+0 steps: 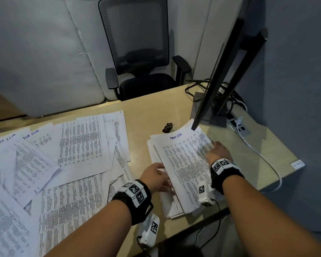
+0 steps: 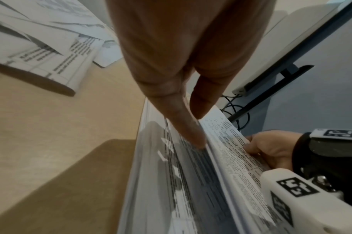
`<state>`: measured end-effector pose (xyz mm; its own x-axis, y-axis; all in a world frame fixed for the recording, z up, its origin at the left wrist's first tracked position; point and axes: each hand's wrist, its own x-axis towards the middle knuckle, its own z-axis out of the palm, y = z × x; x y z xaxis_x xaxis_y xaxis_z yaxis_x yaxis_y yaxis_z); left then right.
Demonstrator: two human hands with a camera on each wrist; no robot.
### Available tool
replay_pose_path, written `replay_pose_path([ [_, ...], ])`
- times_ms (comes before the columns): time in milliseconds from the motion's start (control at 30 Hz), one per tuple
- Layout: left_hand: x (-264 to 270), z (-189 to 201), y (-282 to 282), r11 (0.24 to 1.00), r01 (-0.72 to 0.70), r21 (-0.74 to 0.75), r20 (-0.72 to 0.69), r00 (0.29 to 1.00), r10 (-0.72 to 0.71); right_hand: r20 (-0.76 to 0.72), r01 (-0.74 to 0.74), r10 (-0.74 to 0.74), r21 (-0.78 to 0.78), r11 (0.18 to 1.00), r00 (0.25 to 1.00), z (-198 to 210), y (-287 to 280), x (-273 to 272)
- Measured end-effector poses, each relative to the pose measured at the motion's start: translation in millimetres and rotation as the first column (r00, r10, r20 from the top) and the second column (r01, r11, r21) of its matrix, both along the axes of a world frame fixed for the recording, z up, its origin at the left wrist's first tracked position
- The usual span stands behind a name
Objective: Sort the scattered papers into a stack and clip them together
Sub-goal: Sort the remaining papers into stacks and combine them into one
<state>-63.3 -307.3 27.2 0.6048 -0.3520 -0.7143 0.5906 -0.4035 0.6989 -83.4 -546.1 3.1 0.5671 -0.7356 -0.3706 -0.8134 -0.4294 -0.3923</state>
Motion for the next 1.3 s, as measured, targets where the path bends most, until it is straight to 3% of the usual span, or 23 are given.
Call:
replay_pose_path([
  [67, -6.0, -5.0, -4.1, 1.0, 0.002, 0.029, -0.03, 1.0, -0.001, -0.089, -0.027, 0.021, -0.066, 0.997, 0.996, -3.7, -4.8, -3.7],
  [167, -6.0, -17.7, -4.7, 0.97, 0.073, 0.232, 0.151, 0.982, -0.11, -0.15, -0.045, 0.022, -0.153, 0.987, 0.988, -11.0, -5.8, -9.4],
  [300, -3.7, -19.0, -4.4, 0.948, 0.047, 0.314, 0.183, 0.977, -0.109, -0.207, -0.057, 0.047, -0.043, 0.997, 0.977, -18.5, -4.4, -9.7],
  [500, -3.5, -27.2, -9.5, 0.975, -0.095, 0.201, 0.068, 0.994, 0.082, -0.224, -0.078, 0.08, 0.016, 0.997, 0.971, -24.1, 11.8, -5.7],
  [667, -8.8, -14.4, -13.0, 0.985, -0.062, 0.161, -0.008, 0.998, 0.064, -0.282, -0.13, 0.112, -0.046, 0.99, 0.953, -17.1, 20.1, -3.8],
  [867, -9.9, -10.8, -5.7, 0.982, -0.071, 0.176, 0.004, 0.997, 0.072, -0.16, -0.213, 0.219, 0.054, 0.976, 0.963, -10.9, 22.6, 4.0],
  [1033, 5.3, -18.5, 11.0, 0.986, -0.16, 0.041, 0.091, 0.984, 0.156, -0.125, -0.183, 0.194, 0.098, 0.978, 0.973, -9.1, 28.6, 7.9],
  [1167, 9.9, -10.2, 14.3, 0.974, -0.2, -0.109, 0.049, 0.977, 0.207, 0.021, -0.233, 0.232, 0.156, 0.96, 0.972, -11.2, 30.5, 6.5],
  [1300, 11.3, -7.7, 13.3, 0.969, -0.2, -0.143, 0.038, 0.977, 0.208, 0.034, -0.243, 0.241, 0.168, 0.955, 0.97, -15.9, 30.2, 2.9],
])
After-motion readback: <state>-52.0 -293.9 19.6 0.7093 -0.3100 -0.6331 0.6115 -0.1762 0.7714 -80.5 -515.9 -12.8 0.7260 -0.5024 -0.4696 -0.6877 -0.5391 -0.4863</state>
